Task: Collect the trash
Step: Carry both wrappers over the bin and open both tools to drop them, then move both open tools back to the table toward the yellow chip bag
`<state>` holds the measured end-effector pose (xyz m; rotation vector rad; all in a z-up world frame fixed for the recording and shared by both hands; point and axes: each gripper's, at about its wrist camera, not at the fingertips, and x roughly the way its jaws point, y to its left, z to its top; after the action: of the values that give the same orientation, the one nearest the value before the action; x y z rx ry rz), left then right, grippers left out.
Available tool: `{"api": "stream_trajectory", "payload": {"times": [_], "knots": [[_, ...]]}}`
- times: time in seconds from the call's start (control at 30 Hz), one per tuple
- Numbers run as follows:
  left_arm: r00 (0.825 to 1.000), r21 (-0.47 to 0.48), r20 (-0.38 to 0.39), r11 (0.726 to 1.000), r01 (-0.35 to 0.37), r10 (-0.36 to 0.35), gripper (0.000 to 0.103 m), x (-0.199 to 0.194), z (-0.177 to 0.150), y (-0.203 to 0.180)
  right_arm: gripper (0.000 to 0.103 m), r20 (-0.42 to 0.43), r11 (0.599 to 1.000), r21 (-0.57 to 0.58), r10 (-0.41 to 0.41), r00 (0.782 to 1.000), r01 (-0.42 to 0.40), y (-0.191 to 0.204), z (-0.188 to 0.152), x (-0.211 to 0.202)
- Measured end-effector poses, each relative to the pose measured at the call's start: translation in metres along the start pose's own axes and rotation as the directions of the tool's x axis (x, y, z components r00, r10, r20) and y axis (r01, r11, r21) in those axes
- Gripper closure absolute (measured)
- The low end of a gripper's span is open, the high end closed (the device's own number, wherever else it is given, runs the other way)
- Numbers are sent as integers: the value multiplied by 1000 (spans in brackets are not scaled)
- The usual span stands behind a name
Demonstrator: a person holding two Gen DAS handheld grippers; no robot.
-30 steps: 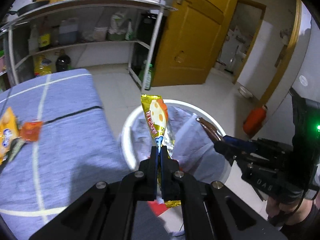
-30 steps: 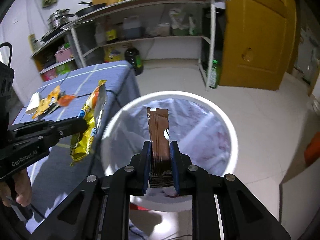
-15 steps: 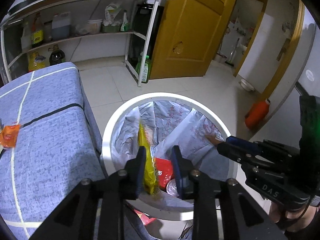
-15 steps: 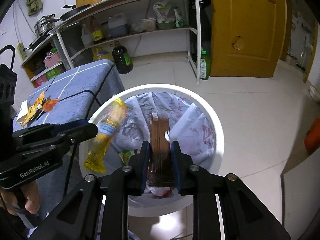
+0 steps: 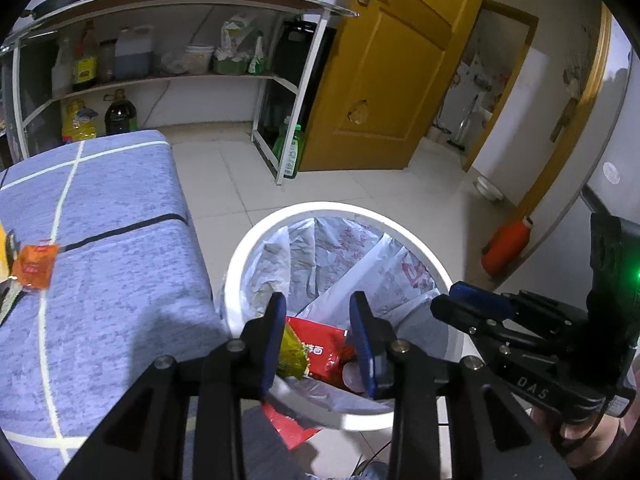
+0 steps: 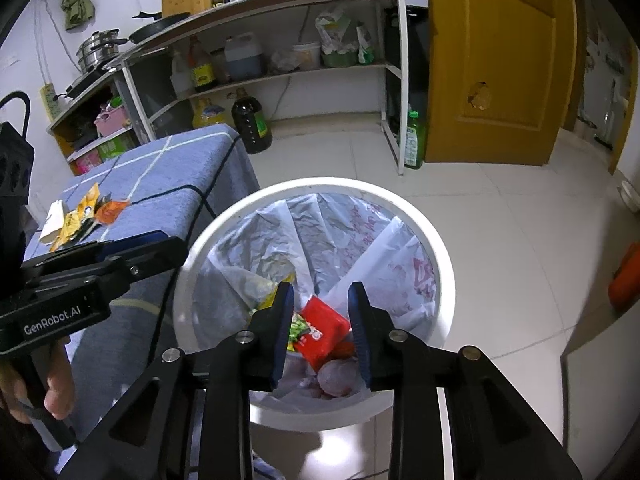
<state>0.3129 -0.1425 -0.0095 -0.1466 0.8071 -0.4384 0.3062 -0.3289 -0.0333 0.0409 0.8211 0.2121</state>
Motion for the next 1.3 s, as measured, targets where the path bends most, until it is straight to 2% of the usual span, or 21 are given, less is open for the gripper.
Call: {"api": "stream_trajectory", "payload": {"times": [0.43, 0.7, 0.8, 0.97, 1.0, 1.07, 1.3], "knots": [[995, -25, 71, 998, -66, 68, 69, -68, -20, 34, 74, 56, 986, -108, 136, 989, -129, 58, 6, -33], [980, -86, 122, 985, -149, 159, 69, -122, -31, 84, 74, 31, 958, -192, 224, 974, -215, 114, 11, -33], [968, -124, 136, 973, -195, 211, 68, -142, -37, 111, 74, 22, 945, -223, 248, 969, -237, 134, 15, -30], [953, -211, 132, 947, -242, 273, 60, -160, -45, 160, 71, 2, 925, -272, 276, 961, -266, 169, 21, -19], [951, -226, 130, 942, -249, 282, 60, -161, -46, 168, 69, -4, 920, -283, 282, 959, -272, 175, 23, -16], [947, -252, 124, 933, -257, 295, 60, -162, -48, 184, 57, -14, 909, -305, 294, 956, -284, 187, 25, -10], [941, -345, 70, 893, -290, 332, 60, -149, -54, 234, 57, -60, 882, -365, 299, 952, -299, 222, 34, 17]]}}
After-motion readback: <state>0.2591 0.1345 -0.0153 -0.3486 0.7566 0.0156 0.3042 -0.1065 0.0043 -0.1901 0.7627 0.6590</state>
